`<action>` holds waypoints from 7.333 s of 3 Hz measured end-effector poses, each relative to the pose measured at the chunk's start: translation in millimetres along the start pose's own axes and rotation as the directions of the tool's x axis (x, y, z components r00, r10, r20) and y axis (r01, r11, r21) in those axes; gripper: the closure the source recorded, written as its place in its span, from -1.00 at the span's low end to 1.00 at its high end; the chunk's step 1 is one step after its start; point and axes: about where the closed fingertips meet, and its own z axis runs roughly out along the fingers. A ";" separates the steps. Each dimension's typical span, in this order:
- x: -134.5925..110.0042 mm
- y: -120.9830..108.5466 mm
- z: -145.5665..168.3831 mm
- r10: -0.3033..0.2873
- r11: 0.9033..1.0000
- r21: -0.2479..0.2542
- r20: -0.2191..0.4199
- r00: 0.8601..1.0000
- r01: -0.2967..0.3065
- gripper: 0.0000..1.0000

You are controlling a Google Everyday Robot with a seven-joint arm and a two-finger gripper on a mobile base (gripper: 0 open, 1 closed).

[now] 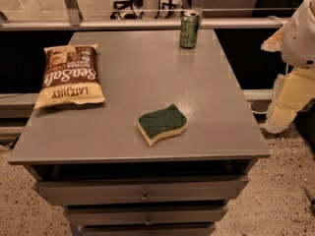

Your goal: Move sponge near green can

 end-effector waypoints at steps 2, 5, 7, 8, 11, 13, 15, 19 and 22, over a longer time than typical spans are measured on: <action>-16.7 -4.1 25.7 -0.001 1.000 -0.031 0.095 0.995 0.004 -1.00; -121.2 9.2 119.4 -0.092 0.980 -0.121 0.439 0.894 0.160 -1.00; -164.0 35.4 154.1 -0.154 0.956 -0.147 0.483 0.862 0.254 -1.00; -166.8 39.0 176.2 -0.152 0.951 -0.172 0.460 0.875 0.256 -0.48; -131.3 -27.5 144.7 -0.095 0.988 -0.078 0.389 0.916 0.136 1.00; -79.7 -61.0 83.2 -0.030 0.999 0.040 0.372 0.928 0.016 1.00; -84.5 -129.7 117.3 -0.009 0.990 0.131 0.391 0.920 -0.046 1.00; -80.5 -306.3 192.6 0.087 0.949 0.250 0.382 0.920 -0.193 0.94; -107.0 -303.7 198.7 0.068 0.966 0.202 0.396 0.916 -0.159 -0.61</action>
Offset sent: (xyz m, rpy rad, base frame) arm 0.0455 0.0544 -0.0624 0.2961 0.0288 0.1011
